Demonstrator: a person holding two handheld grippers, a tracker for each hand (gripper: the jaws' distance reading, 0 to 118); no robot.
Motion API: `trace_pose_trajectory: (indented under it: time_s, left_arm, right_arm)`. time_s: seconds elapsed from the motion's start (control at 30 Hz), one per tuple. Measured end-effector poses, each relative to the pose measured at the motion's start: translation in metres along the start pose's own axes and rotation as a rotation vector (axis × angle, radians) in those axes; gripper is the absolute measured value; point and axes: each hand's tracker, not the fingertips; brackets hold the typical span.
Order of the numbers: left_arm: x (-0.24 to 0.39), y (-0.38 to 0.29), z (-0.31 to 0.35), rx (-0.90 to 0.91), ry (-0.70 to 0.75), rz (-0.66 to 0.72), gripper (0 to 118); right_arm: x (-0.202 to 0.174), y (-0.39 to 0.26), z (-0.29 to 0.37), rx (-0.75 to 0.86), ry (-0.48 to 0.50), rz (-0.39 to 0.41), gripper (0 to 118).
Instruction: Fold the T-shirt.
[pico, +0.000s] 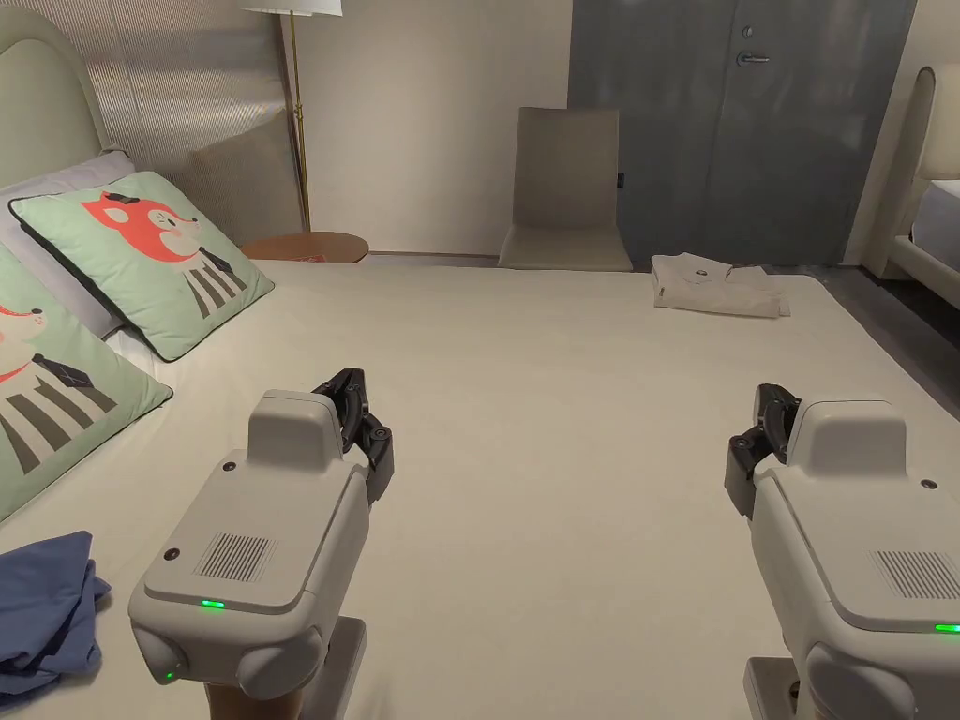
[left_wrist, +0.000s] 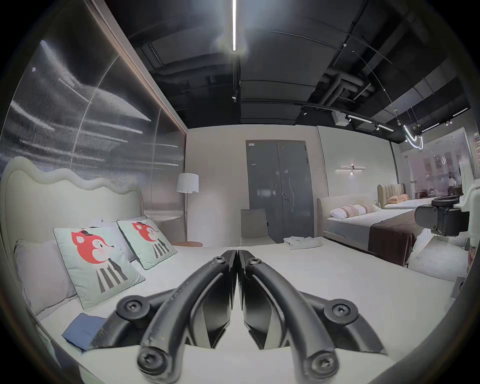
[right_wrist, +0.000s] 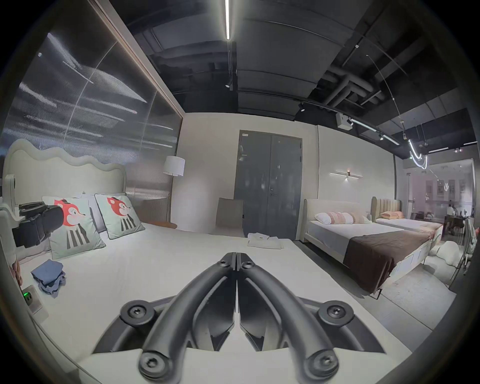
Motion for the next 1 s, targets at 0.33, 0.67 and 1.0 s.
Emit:
trace_pose_trajectory:
  time_s: [0.33,0.67,1.0]
  left_arm:
    - [-0.0004,-0.0009,-0.0002,-0.004,-0.003,0.008,0]
    - [-0.0010,-0.0039,-0.0004,-0.009,-0.004,0.014,0]
    - [-0.0045,-0.0052,-0.0021,-0.009,-0.002,0.020,0]
  right_arm:
    - [0.0015,0.0011,0.0028,0.000,-0.008,-0.003,0]
    - [0.0012,0.0037,0.0062,0.002,-0.009,0.007,0]
    - [0.0006,0.0058,0.0079,0.005,-0.012,0.013,0]
